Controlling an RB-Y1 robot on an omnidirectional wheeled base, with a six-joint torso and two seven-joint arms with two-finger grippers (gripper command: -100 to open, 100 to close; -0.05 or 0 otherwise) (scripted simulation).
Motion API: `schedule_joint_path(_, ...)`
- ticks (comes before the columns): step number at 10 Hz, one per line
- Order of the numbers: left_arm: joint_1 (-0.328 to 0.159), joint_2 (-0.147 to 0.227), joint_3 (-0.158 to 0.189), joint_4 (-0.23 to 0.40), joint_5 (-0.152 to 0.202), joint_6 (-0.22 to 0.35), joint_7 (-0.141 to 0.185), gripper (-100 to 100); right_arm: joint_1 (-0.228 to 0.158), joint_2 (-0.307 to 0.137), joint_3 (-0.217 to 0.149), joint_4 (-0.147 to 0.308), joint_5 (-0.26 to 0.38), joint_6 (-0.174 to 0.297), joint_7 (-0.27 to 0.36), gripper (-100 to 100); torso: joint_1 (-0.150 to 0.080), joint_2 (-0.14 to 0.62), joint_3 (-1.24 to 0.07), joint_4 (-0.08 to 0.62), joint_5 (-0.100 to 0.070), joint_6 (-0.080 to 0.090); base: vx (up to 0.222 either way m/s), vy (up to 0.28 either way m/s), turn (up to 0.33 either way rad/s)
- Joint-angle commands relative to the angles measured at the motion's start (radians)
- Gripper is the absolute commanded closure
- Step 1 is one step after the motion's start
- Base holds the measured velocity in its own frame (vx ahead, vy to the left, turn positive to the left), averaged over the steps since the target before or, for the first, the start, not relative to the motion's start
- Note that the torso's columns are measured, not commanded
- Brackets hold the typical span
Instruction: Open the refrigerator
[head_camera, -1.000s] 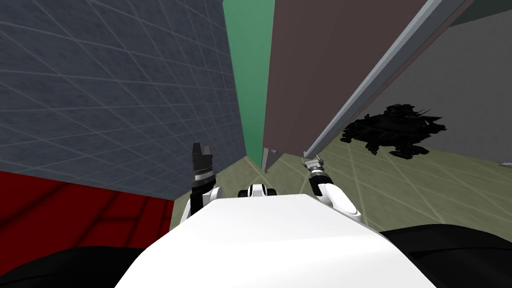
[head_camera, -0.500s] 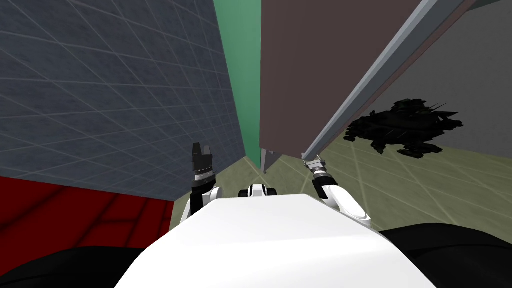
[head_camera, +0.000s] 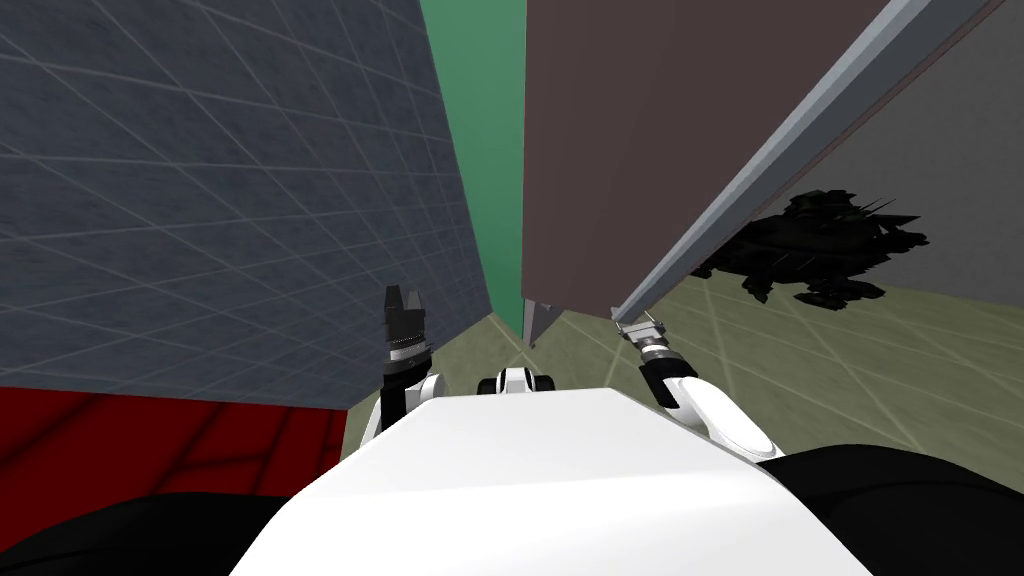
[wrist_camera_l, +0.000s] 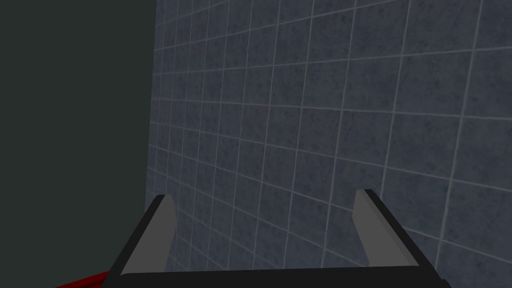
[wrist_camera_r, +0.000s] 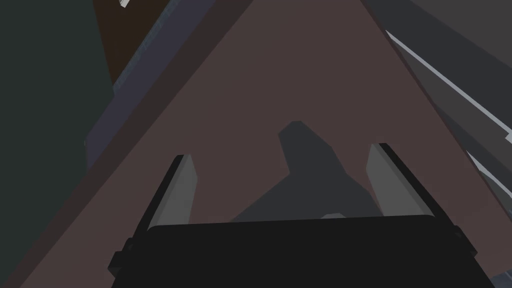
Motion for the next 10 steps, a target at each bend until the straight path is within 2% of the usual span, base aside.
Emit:
schedule_joint_path(1, 0.000, 0.000, 0.000, 0.000, 0.000, 0.000, 0.000, 0, 0.030, -0.044, -0.016, -0.040, -0.031, 0.009, -0.020, -100, 0.002, 0.001, 0.001, 0.000, 0.000, -0.002, 0.034, 0.027, -0.023)
schedule_joint_path(4, 0.000, 0.000, 0.000, 0.000, 0.000, 0.000, 0.000, 0, 0.083, -0.103, -0.049, -0.076, -0.077, -0.001, -0.051, -100, 0.008, 0.004, 0.001, 0.005, 0.008, 0.000, 0.056, 0.047, -0.048)
schedule_joint_path(6, 0.000, 0.000, 0.000, 0.000, 0.000, 0.000, 0.000, 0, 0.083, -0.103, -0.049, -0.076, -0.077, -0.001, -0.051, -100, 0.011, 0.008, 0.003, 0.007, 0.010, -0.001, 0.024, 0.016, -0.009)
schedule_joint_path(7, 0.000, 0.000, 0.000, 0.000, 0.000, 0.000, 0.000, 0, 0.093, -0.088, -0.041, -0.053, -0.071, -0.014, -0.046, -100, 0.012, 0.009, 0.004, 0.007, 0.010, -0.002, 0.011, -0.007, 0.009)
schedule_joint_path(8, 0.000, 0.000, 0.000, 0.000, 0.000, 0.000, 0.000, 0, 0.098, -0.087, -0.037, -0.048, -0.070, -0.016, -0.045, 0, 0.010, 0.008, 0.004, 0.004, 0.006, -0.001, 0.009, -0.003, 0.012)
schedule_joint_path(10, 0.000, 0.000, 0.000, 0.000, 0.000, 0.000, 0.000, 0, 0.105, -0.084, -0.027, -0.037, -0.069, -0.019, -0.043, 0, 0.002, 0.001, 0.000, 0.000, 0.001, 0.000, 0.002, 0.001, 0.005)
